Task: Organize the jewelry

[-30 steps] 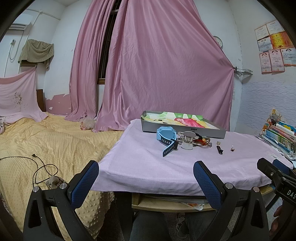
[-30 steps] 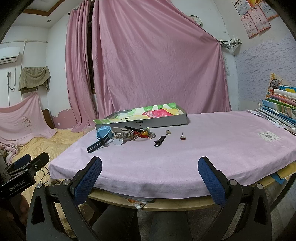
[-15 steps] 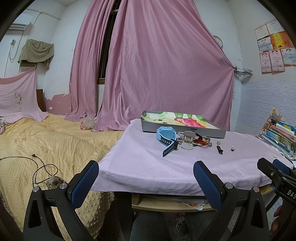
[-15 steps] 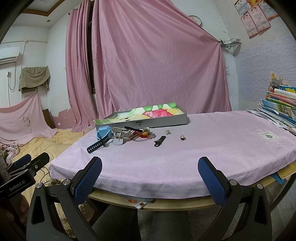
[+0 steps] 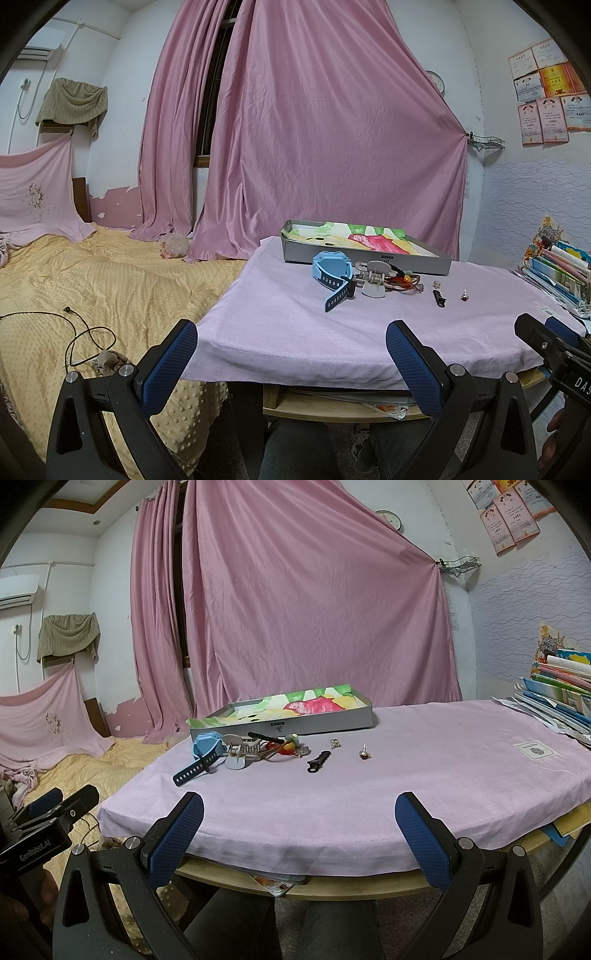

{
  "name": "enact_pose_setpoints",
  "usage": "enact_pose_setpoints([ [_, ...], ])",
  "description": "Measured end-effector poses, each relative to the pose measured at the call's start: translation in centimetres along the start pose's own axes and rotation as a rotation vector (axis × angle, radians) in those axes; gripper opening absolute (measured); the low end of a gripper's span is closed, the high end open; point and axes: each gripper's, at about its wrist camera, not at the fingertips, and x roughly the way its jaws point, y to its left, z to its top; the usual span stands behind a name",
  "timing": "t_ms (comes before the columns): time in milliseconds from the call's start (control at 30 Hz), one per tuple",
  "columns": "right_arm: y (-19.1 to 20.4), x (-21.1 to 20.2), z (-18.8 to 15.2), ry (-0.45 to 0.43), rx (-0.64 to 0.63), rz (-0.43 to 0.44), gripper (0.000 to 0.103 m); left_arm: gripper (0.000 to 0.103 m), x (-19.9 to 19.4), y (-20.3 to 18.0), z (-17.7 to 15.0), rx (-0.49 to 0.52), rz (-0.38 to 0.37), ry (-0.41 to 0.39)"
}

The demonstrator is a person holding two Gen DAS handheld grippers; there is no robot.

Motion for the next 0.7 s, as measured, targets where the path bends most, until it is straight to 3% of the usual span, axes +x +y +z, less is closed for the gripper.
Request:
enact_pose_setpoints([
  [700, 0.1, -0.06, 0.04, 0.003, 0.001, 0.001, 0.102, 0.103, 0.06, -0.05, 0.04, -0.001, 0.0, 0.005],
])
